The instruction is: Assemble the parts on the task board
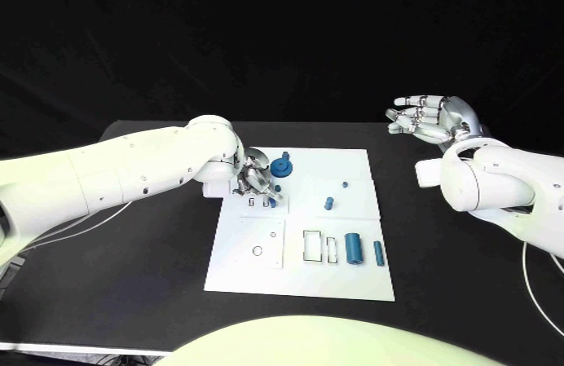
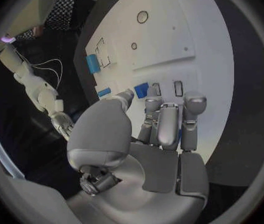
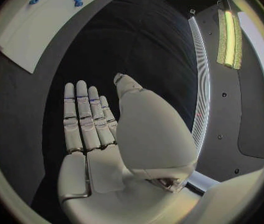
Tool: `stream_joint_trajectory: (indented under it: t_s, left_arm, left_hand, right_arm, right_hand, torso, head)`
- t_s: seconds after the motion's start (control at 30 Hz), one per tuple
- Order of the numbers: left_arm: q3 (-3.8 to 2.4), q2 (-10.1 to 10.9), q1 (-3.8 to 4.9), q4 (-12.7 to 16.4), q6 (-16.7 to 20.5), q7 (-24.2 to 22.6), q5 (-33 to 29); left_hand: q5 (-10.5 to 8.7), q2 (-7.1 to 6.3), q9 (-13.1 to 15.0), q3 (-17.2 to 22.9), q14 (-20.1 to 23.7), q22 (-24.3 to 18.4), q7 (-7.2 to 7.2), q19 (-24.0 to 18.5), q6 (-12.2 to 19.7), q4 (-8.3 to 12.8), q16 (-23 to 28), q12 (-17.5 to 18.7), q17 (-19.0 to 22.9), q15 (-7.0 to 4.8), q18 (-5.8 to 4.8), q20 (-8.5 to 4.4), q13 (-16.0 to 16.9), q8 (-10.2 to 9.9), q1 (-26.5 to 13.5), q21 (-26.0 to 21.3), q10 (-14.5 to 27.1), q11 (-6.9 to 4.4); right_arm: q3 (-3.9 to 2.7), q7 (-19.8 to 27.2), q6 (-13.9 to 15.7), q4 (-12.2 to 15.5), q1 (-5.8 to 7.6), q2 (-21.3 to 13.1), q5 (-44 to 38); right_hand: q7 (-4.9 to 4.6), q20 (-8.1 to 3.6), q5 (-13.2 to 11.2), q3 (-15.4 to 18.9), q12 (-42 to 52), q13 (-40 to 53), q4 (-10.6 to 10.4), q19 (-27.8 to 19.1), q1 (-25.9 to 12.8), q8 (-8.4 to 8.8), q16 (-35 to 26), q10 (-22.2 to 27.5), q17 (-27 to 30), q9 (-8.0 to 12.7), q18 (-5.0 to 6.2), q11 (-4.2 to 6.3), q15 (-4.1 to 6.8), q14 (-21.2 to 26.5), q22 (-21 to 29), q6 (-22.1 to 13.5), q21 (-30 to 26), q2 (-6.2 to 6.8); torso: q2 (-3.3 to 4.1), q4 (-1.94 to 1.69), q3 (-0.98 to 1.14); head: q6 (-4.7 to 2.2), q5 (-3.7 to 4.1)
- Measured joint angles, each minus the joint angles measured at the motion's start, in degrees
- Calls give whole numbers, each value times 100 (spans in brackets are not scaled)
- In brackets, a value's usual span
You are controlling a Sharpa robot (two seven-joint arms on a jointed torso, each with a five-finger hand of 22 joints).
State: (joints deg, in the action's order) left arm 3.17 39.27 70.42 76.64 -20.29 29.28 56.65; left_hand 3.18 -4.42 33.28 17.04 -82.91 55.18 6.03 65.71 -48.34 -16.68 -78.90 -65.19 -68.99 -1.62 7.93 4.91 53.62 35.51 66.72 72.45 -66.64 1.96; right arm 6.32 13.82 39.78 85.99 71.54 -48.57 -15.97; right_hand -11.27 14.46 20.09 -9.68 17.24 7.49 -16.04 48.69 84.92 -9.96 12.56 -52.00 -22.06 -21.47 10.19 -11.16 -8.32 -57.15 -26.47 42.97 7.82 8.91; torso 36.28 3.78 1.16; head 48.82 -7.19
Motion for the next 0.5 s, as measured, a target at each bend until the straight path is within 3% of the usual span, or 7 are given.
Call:
stream_joint_trajectory:
  t_s: [0.13, 0.3, 0.5]
  left_arm:
    - [0, -6, -3, -10, 6, 1, 0]
    - [0, -10, -3, -19, 14, 2, -11]
    - [0, -14, -3, -20, 26, 3, -38]
  left_hand:
    - [0, 74, 26, 105, 0, 10, 0, 0, 0, 1, 0, 0, -6, 0, 0, 0, 9, 33, 104, 22, 0, 0]
    - [0, 1, 83, 252, 0, 41, -21, 0, 21, 23, 0, 0, -11, 0, 0, 0, 9, 48, 362, 49, 0, 0]
    - [-1, 27, 136, 497, 0, 59, -21, 0, 21, 35, 0, 26, -20, 0, 0, 0, -1, 77, 594, 49, 23, -23]
  right_arm:
    - [0, -5, -4, -1, 0, 2, 0]
    - [1, -6, -4, -1, 0, 6, -4]
    - [3, -6, -4, 1, 0, 8, -10]
  right_hand:
    - [0, 0, 0, 0, 0, -7, 0, 0, 0, 0, 0, 0, 7, 0, 0, 0, 0, 0, 7, 0, 0, 0]
    - [0, 0, 0, -16, 0, -28, -16, 0, 0, 0, -22, 0, 13, 7, 1, 0, 0, 0, 28, 0, 0, 0]
    - [0, 0, 0, -16, 0, -35, -16, 0, 0, 0, -22, 0, 23, 7, 0, 0, 1, 0, 35, 0, -21, 0]
  torso:
    - [0, -1, 0]
    - [-1, -3, 1]
    - [2, -1, 0]
  head:
    - [-2, 4]
    - [-3, 8]
    - [0, 12]
